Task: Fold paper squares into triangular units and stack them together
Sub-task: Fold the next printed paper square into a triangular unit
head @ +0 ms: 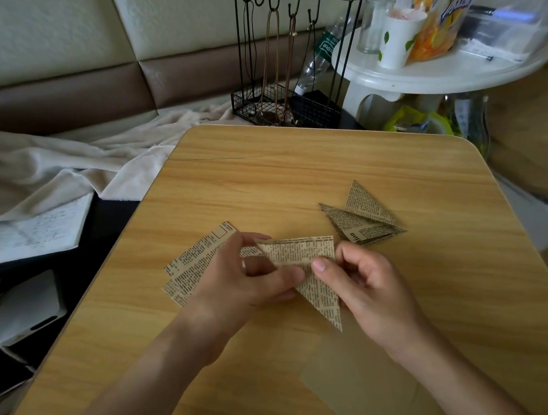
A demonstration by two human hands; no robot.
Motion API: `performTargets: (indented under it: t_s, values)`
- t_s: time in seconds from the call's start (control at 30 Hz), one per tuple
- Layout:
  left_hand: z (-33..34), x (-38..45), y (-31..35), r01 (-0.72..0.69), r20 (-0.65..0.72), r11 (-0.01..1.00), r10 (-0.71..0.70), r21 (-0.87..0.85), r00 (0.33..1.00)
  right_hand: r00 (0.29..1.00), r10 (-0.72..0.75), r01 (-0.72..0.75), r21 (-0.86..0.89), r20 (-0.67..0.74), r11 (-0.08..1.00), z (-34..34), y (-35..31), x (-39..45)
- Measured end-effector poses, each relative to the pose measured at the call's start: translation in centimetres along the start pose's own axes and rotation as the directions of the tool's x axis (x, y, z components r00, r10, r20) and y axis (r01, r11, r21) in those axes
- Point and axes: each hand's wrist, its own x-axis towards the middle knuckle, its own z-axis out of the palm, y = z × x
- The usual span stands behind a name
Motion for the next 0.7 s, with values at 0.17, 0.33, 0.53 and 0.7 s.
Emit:
performTargets:
  t_s: [0.17,0.33,0.53,0.7]
  values:
    - [0.21,-0.08,0.26,0.062,-0.016,0.997,-0.063,-0.041,0.998,1.000,0.015,-0.015,-0.030,-0.024,0.999,0.08,-0.26,-0.05]
    - [-0.06,-0.06,0.03,0.102,-0.003,0.975,-0.105,-0.199,0.995,0.999,0.015,-0.016,-0.039,-0.039,0.999,0.26,-0.33,-0.03]
    - [-0.25,0.20,-0.30,0.136,-0.002,0.950,-0.143,-0.282,0.990,0.999,0.011,-0.014,-0.080,-0.033,0.997,0.24,-0.18,0.01]
    - [-0.40,0.55,-0.14,0.081,-0.098,0.917,-0.129,-0.390,0.987,0.999,0.020,-0.024,-0.084,-0.037,0.996,0.20,-0.07,0.02]
